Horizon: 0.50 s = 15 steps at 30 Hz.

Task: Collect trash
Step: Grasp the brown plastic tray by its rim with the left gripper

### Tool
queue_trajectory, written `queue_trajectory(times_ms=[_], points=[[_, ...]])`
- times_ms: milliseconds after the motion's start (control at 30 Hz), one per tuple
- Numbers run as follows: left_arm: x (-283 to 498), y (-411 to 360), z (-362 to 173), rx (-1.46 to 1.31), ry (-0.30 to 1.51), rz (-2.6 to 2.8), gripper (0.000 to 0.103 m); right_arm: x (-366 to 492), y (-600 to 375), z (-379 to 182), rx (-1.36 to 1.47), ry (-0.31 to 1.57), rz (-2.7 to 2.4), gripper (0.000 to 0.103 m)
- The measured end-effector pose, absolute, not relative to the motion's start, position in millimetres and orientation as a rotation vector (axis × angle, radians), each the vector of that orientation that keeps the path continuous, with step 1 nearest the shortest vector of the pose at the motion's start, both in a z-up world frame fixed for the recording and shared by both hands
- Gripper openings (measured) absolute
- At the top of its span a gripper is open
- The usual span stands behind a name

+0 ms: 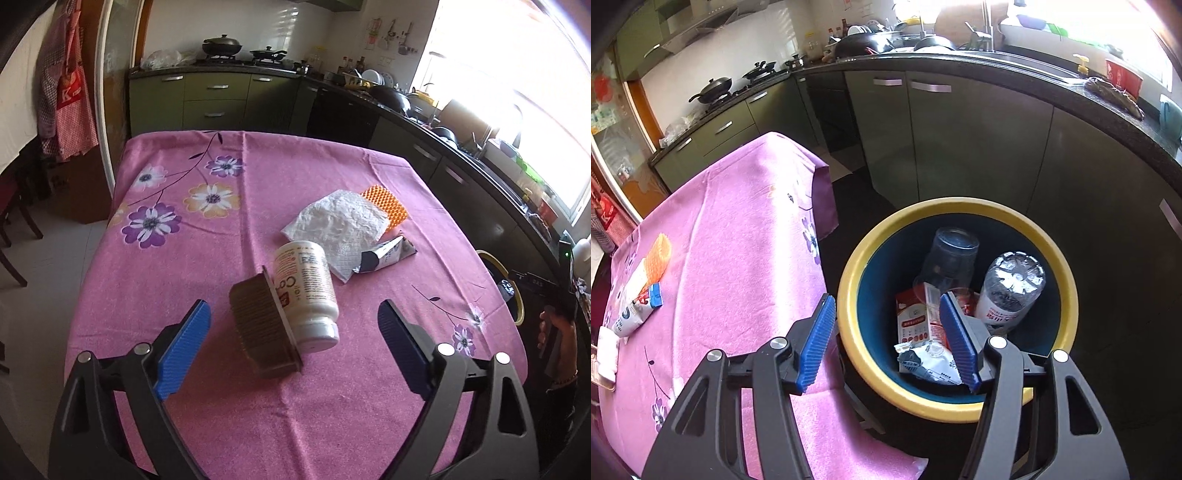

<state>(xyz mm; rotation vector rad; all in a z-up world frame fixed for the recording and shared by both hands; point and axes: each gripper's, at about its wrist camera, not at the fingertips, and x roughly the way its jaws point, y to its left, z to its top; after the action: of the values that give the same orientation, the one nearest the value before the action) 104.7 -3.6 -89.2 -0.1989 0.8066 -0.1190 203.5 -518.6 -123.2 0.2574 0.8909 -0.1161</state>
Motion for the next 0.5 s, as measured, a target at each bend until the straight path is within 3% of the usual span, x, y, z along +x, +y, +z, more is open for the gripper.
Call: queue_trajectory(times_ms=[500], points=[[100,10,-101,-0.257,0.859,-0.114,0.053,206,-502,-126,0.243,0.907,-0.068,0.059]])
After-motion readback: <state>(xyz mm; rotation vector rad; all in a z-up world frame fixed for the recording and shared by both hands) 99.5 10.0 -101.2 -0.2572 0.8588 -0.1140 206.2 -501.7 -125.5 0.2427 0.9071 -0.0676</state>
